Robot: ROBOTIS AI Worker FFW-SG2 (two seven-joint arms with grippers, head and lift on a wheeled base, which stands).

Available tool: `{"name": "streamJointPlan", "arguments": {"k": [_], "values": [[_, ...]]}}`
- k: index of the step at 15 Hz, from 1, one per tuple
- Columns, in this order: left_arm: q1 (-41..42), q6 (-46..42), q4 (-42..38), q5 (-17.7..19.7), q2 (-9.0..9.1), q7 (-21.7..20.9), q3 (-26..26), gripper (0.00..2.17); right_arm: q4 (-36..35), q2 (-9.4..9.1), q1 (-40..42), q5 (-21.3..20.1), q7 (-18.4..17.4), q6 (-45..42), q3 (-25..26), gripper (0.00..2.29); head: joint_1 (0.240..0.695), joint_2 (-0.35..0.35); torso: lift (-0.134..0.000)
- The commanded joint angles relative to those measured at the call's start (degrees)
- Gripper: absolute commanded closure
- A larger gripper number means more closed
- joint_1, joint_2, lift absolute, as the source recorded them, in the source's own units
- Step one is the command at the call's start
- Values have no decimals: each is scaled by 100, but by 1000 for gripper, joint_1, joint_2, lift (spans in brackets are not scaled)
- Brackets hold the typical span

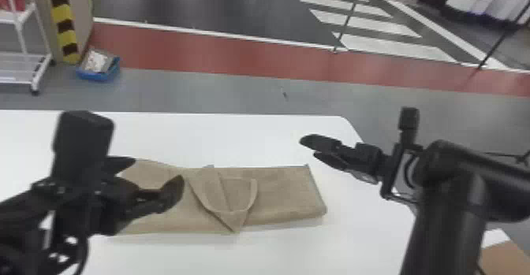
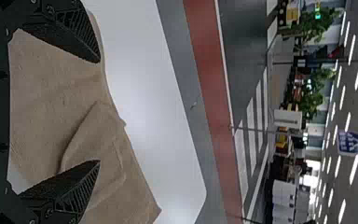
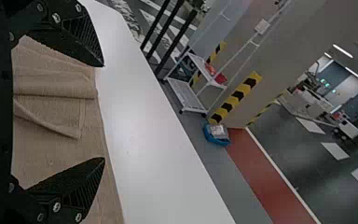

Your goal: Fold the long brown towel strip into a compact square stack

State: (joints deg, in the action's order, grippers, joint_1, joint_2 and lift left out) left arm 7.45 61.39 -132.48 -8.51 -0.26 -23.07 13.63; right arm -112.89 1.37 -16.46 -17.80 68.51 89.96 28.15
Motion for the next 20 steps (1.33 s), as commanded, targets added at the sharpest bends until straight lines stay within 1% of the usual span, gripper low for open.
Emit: {"name": "streamJointPlan", "arguments": {"k": [1,2,3,5,6,8,10,11,12,14,15,16,17,18,20], "values": [[239,10,-173,113,41,-392,-1267,130,-31,-143,-164,-540,-207,12,-1101,218,695,-274,-124],[283,133,-173,359,41,-629,-1900,130,39,-143,-226,-795,-347,12,-1531,218,695,-217,-124],[257,431,-147,667,41,-778,-2506,130,127,-143,-305,-1050,-347,12,-1901,218,695,-158,-124],[266,590,3,1115,41,-893,-3174,130,355,-143,-648,-1331,-391,12,-2322,218,695,-41,-124],[274,590,29,1132,41,-1016,-3359,130,601,-143,-894,-1384,-391,12,-2533,218,695,-1,-124],[292,590,56,1168,41,-1174,-3561,130,1173,-143,-1272,-1428,-391,12,-2903,218,695,86,-124],[345,590,29,1220,41,-1235,-3622,130,1849,-143,-1685,-1516,-338,12,-3184,286,695,125,-124],[389,660,20,1247,41,-1288,-3640,130,2016,-143,-1799,-1560,-242,12,-3386,286,695,139,-124],[397,730,12,1282,41,-1314,-3719,130,2131,-143,-1887,-1727,-75,12,-3579,286,695,147,-124],[415,730,12,1431,41,-1350,-3895,130,2245,-143,-1940,-2413,628,12,-3931,286,695,174,-124],[424,730,29,1440,41,-1385,-3921,130,2306,-143,-1931,-2606,892,12,-4142,286,695,184,-124],[459,730,38,1449,41,-1385,-3921,130,2324,-143,-1869,-2808,981,12,-4309,286,695,195,-124],[485,730,47,1449,41,-1420,-3930,130,2324,-143,-1773,-3133,981,12,-4432,286,695,204,-124],[512,730,47,1458,41,-1446,-3930,130,2342,-143,-1702,-3274,981,12,-4502,286,695,212,-124],[547,713,64,1458,41,-1446,-3930,130,2342,-143,-1535,-3423,981,12,-4564,286,695,207,-124]]}}
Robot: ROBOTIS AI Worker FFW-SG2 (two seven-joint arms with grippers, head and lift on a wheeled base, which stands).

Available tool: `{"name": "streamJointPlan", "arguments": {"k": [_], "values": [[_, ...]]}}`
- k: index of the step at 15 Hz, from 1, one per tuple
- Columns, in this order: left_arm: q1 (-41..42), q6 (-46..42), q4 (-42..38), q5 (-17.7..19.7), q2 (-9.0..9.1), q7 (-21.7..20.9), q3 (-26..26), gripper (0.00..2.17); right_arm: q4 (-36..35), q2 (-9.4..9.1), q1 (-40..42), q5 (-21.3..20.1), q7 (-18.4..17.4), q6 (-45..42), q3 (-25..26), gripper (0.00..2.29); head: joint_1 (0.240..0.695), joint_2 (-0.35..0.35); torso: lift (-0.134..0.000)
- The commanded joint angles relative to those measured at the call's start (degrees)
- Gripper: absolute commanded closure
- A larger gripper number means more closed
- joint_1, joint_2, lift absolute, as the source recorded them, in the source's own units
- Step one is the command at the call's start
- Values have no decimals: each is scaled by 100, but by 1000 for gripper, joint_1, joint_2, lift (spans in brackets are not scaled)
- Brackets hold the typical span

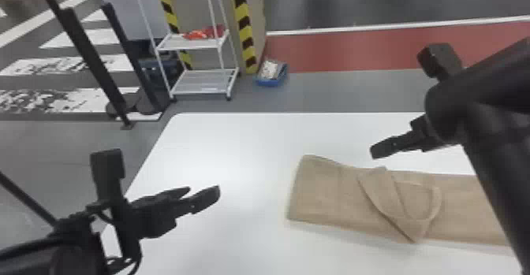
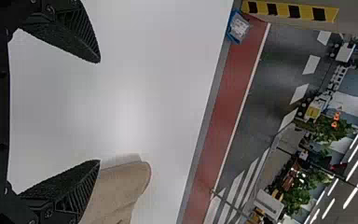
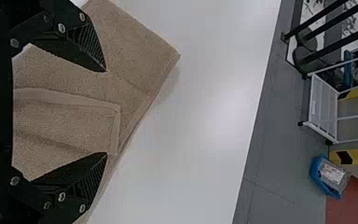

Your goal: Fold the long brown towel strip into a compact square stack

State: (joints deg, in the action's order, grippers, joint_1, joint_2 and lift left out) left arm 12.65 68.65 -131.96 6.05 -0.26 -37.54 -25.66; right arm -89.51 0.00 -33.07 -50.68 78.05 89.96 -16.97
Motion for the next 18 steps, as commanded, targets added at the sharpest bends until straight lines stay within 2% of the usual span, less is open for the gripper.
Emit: {"name": "streamJointPlan", "arguments": {"k": [1,7,10,18], "values": [[36,-14,38,1,41,1,-9,130,4,-5,284,-162,27,12,-149,286,695,206,-124],[27,-101,205,-8,41,1,61,134,21,-5,600,-179,27,12,-228,350,695,215,-124],[27,-154,293,-16,41,1,53,134,153,-5,547,-179,27,12,-254,475,695,214,-124],[27,-207,372,-34,41,1,88,134,479,-5,451,-188,27,12,-755,475,695,224,-124]]}}
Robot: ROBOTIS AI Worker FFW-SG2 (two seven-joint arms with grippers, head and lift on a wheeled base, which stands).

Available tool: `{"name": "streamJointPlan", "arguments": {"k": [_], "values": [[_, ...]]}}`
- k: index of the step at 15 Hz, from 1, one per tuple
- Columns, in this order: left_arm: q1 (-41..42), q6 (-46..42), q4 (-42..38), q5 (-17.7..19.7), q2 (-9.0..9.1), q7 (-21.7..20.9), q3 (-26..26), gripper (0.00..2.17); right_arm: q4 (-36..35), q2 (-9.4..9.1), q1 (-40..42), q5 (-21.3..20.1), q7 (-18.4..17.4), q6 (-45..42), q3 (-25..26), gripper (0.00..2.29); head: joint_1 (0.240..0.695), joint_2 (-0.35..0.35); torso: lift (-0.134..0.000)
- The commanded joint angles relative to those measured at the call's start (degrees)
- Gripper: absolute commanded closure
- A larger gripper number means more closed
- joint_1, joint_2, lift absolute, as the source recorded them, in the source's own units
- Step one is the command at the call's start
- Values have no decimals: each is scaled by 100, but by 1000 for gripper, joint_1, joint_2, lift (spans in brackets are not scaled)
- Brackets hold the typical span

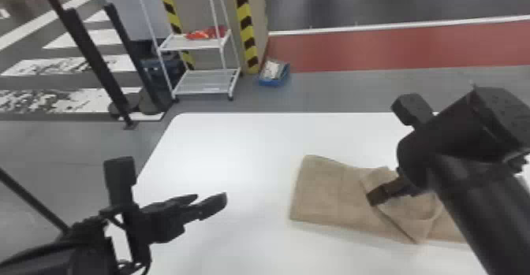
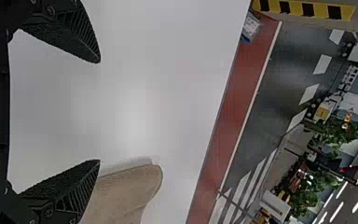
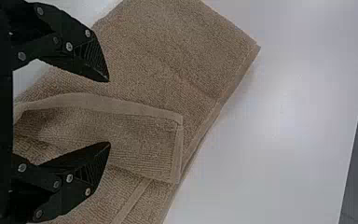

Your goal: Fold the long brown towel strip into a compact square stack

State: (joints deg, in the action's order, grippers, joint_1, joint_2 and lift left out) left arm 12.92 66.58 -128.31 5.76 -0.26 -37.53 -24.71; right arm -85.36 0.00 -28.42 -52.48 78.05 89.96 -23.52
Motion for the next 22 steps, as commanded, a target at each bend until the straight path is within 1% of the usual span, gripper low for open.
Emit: {"name": "streamJointPlan", "arguments": {"k": [1,2,3,4,6,9,10,11,12,13,14,15,17,18,21,22], "values": [[-9,-17,34,-5,41,0,2,134,116,-5,-32,-8,28,12,-136,481,695,226,-124],[-9,-52,52,-5,41,0,2,134,124,-5,-32,1,28,12,-144,637,695,230,-124],[-9,-52,70,-5,41,0,2,134,124,-5,-32,1,28,12,-153,704,695,232,-124],[-9,-70,96,-5,41,0,2,134,124,-5,-32,1,28,12,-162,704,695,232,-124],[-9,-140,122,-5,41,0,2,134,124,-5,-15,-34,28,12,-136,967,695,233,-124],[-9,-140,140,-13,41,0,2,134,19,-5,73,-184,28,12,-127,971,695,231,-124],[-9,-158,140,-13,41,0,-7,134,-87,-5,126,-316,28,12,-118,971,695,230,-124],[-9,-158,140,-13,35,0,-7,134,-262,-5,205,-377,28,12,-100,988,695,230,-124],[-9,-158,149,-13,26,9,-7,137,-464,-5,284,-448,28,12,-48,1119,695,227,-124],[-17,-176,158,-13,26,0,2,137,-754,-5,416,-474,28,12,31,1119,695,226,-124],[-17,-193,166,-13,26,9,10,137,-1009,44,556,-430,28,12,146,1119,695,225,-124],[-44,-211,201,-13,18,9,45,137,-1194,167,697,-412,28,12,242,1119,695,225,-124],[-53,-211,210,-49,18,9,116,137,-1633,343,1084,-342,28,12,480,1119,695,217,-124],[-53,-211,210,-84,9,9,151,137,-1923,422,1321,-316,28,12,620,1119,695,198,-124],[-70,-211,210,-110,-9,9,186,137,-2732,580,1875,-140,28,12,1042,1119,695,169,-124],[-79,-211,210,-154,-9,18,221,137,-2899,615,1989,-87,28,12,1200,1119,695,163,-124]]}}
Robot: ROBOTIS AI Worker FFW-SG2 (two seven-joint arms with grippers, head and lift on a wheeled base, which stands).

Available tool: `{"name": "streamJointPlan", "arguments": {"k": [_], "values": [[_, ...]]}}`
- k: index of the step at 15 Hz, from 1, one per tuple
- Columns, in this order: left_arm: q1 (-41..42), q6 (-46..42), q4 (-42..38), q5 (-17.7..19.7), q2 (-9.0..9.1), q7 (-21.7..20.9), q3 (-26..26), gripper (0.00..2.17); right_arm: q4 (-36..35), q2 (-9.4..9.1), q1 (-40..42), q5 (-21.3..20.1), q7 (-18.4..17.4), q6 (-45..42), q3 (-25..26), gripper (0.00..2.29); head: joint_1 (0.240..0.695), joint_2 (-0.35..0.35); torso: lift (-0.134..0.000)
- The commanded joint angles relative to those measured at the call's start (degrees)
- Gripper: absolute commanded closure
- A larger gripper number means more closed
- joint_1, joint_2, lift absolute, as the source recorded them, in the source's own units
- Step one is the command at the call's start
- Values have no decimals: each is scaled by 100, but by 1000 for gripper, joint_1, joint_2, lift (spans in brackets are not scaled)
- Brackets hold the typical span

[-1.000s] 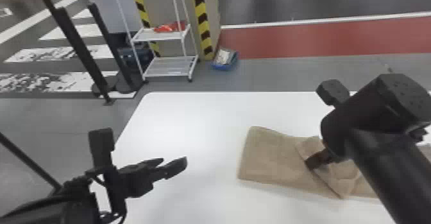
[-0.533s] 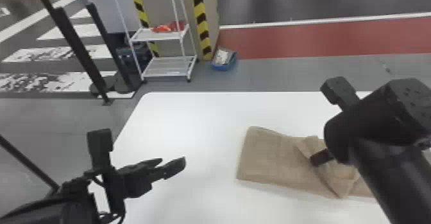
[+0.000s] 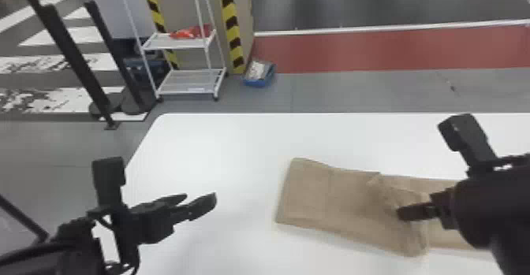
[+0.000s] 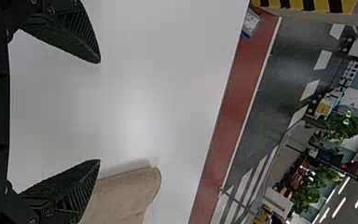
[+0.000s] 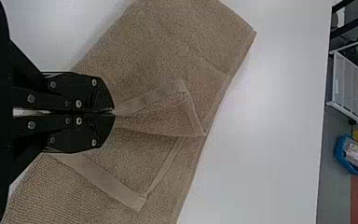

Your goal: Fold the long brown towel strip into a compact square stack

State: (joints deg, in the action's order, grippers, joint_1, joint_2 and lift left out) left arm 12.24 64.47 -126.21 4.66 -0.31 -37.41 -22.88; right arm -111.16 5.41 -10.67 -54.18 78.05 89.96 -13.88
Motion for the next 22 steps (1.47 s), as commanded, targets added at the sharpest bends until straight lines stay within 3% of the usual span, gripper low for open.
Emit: {"name": "streamJointPlan", "arguments": {"k": [1,3,6,9,14,19,22], "values": [[-20,0,0,-70,-4,15,90,137,-433,101,267,180,28,12,404,1119,695,155,-124],[-46,0,0,-132,-4,24,213,137,-688,110,337,478,28,12,799,1119,695,126,-124],[-55,0,-9,-176,-4,24,266,137,-1136,110,627,751,28,12,993,1119,695,94,-124],[-55,0,9,-176,-13,15,266,137,-1206,206,882,742,28,12,1063,1119,695,87,-124],[-55,-17,79,-202,-4,6,319,137,-960,224,882,716,28,12,1212,1119,695,63,-124],[-55,-17,70,-202,-13,6,310,137,-1496,189,742,742,28,12,1344,1119,695,47,-124],[-20,-88,114,-202,-13,-3,275,137,-1321,198,803,698,28,12,1432,1116,695,48,-124]]}}
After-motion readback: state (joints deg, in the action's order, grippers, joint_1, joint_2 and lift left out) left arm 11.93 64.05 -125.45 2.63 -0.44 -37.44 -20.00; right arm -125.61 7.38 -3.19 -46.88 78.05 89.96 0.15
